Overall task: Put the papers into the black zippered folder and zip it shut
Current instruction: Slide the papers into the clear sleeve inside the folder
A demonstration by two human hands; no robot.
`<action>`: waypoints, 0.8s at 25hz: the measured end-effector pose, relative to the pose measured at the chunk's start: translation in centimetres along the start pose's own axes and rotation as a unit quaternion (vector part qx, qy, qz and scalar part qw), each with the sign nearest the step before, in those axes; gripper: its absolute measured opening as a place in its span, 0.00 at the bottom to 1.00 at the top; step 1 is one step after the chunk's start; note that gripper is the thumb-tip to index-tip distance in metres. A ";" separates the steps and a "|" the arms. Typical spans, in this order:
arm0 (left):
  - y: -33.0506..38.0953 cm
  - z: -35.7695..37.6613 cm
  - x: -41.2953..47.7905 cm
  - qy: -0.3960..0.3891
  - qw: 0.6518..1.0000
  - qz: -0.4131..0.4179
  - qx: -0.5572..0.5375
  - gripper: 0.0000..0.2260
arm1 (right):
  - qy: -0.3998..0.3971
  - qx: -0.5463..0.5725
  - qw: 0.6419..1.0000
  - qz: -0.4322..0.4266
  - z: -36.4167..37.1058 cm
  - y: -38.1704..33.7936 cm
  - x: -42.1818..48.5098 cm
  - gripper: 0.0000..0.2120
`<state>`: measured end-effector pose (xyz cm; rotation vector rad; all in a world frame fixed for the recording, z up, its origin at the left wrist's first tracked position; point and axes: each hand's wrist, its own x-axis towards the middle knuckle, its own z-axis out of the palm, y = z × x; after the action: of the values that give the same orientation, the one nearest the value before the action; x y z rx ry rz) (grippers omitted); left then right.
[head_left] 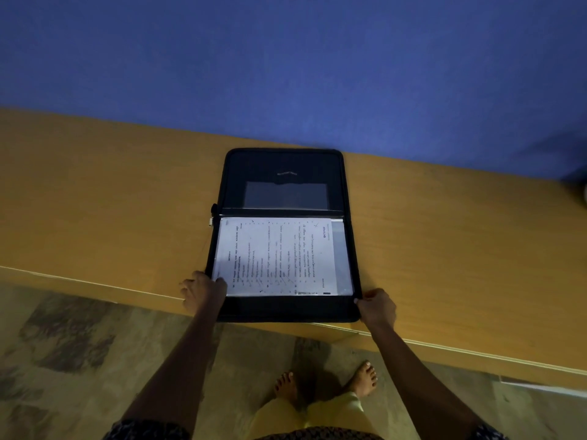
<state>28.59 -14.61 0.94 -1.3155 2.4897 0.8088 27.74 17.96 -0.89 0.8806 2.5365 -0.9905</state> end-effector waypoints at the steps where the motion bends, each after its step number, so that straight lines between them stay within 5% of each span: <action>1: -0.1 0.0 -0.1 -0.001 1.000 0.001 -0.004 0.22 | -0.003 0.015 1.000 0.026 0.1 0.6 -0.1 0.18; 6: -0.2 0.1 -0.2 -0.035 0.999 -0.020 -0.019 0.25 | 0.008 0.104 0.990 0.094 0.5 1.4 0.2 0.12; 11: -0.8 1.7 0.2 -0.104 0.990 -0.037 -0.085 0.19 | 0.019 0.377 0.905 0.198 -0.2 1.4 1.3 0.06; 16: -0.5 3.5 -2.0 -0.163 0.970 -0.061 -0.170 0.14 | 0.029 0.486 0.848 0.209 0.1 0.0 -0.4 0.04; 20: 0.7 5.3 -5.2 -0.285 0.927 -0.074 -0.231 0.10 | 0.008 0.553 0.811 0.190 0.4 -0.3 -2.9 0.02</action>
<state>30.69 -7.73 -0.97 -1.1463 1.7834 1.5462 29.80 16.26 0.28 1.5470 1.4605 -2.3032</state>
